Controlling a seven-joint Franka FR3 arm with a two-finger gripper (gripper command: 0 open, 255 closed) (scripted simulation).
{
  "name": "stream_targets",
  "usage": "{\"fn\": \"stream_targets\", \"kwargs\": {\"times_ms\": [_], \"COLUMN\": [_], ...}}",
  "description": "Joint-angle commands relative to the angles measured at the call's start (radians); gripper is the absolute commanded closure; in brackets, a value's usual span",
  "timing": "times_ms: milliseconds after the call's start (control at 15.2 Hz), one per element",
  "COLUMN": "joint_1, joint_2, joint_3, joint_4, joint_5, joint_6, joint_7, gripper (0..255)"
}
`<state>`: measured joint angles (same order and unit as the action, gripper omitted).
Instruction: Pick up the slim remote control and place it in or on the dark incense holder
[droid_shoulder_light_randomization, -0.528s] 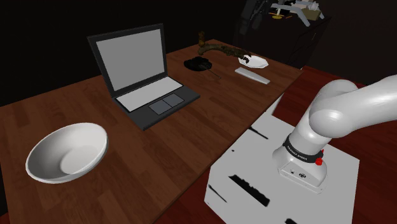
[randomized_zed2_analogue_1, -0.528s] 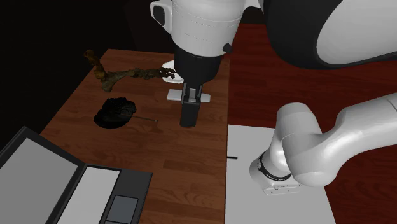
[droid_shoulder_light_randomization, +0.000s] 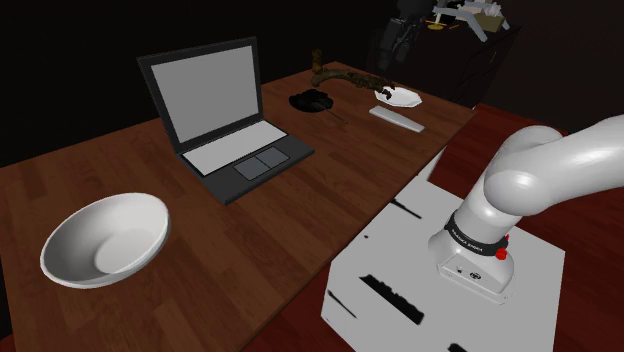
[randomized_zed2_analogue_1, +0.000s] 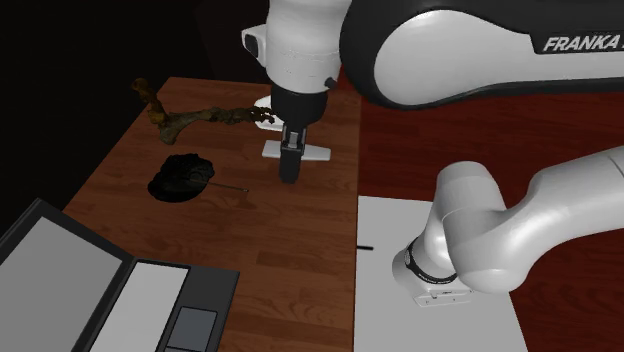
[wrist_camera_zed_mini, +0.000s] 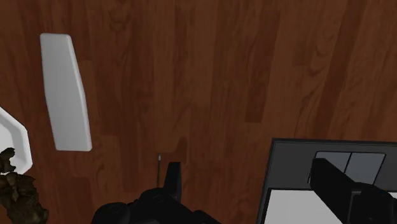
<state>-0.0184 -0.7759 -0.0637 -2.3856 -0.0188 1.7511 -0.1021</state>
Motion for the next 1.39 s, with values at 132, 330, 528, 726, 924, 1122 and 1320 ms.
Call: {"fn": "stream_targets", "kwargs": {"times_ms": [132,330,528,726,924,1122,1320], "joint_1": [-0.028,-0.048,-0.067,-0.084,-0.097,-0.107,-0.113], "joint_2": [0.039,0.088,0.148,0.219,0.299,0.388,0.487], "joint_3": [-0.065,-0.116,-0.168,-0.221,-0.274,-0.327,-0.38], "joint_4": [-0.056,-0.08,-0.096,-0.101,-0.096,-0.081,-0.056], "joint_5": [-0.037,-0.064,-0.087,-0.106,-0.117,-0.117,-0.104], "joint_6": [0.076,0.136,0.198,0.261,0.323,0.385,0.444], "joint_7": [-0.06,-0.107,-0.153,-0.201,-0.251,-0.304,-0.363], "gripper": [0,0,0,0,0,0,0]}}
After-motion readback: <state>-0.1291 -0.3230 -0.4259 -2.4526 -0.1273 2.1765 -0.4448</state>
